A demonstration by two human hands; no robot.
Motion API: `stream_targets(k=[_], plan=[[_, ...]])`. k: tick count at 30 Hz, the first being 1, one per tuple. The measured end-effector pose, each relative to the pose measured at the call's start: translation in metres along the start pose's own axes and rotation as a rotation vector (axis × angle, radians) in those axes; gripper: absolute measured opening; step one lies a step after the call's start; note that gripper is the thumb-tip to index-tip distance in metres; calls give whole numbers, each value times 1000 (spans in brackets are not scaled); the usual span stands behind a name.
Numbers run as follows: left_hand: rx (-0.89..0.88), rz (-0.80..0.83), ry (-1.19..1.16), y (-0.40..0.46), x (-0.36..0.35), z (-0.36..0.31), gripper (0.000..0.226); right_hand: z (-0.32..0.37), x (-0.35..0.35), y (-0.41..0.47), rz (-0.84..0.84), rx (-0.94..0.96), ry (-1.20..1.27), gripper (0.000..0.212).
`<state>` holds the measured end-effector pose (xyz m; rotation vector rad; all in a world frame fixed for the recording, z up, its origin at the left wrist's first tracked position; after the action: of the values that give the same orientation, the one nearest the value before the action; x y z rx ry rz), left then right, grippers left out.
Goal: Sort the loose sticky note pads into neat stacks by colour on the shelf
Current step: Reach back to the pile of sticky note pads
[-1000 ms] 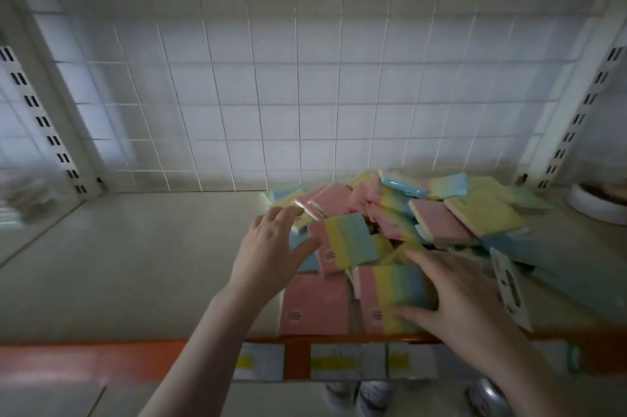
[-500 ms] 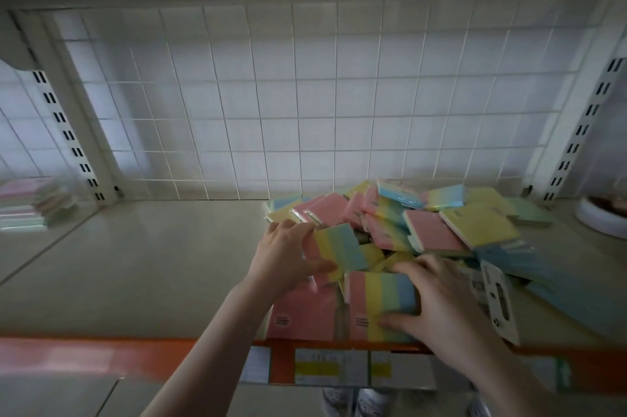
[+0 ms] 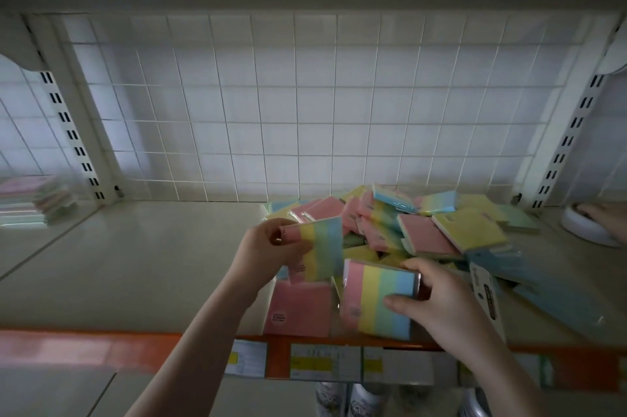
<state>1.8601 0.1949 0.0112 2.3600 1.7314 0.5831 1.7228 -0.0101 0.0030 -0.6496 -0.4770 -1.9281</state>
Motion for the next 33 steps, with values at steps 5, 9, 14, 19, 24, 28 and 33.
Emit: stream_targets(k=[5,9,14,19,24,28,33], plan=[[55,-153,-176,-12,22,3,12,14,0,4,-62,52,137,20],[60,-279,-181,-22,51,3,5,29,-17,12,-109,88,159,32],[39,-377,-188,-32,102,5,7,56,-35,15,-267,160,98,28],[7,-410,-135,-44,162,15,10,97,-61,21,-309,145,190,31],[15,-436,-91,-57,255,37,13,159,-146,20,-177,123,272,34],[29,-459,-81,-64,347,58,14,208,-231,14,-68,91,335,26],[64,-514,-33,-71,455,74,15,276,-321,8,13,68,435,17]])
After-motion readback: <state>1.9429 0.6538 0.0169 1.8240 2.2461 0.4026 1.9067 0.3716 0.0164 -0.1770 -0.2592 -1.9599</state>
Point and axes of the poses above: each hand's wrist, its own y-axis towards the middle knuckle, its own x-axis out of the back of the hand, z = x × y, the point moved 5 cm from there along y, towards the middle knuckle, and after that the axes turned 10 degrees about -x, right-handed, at the moved point
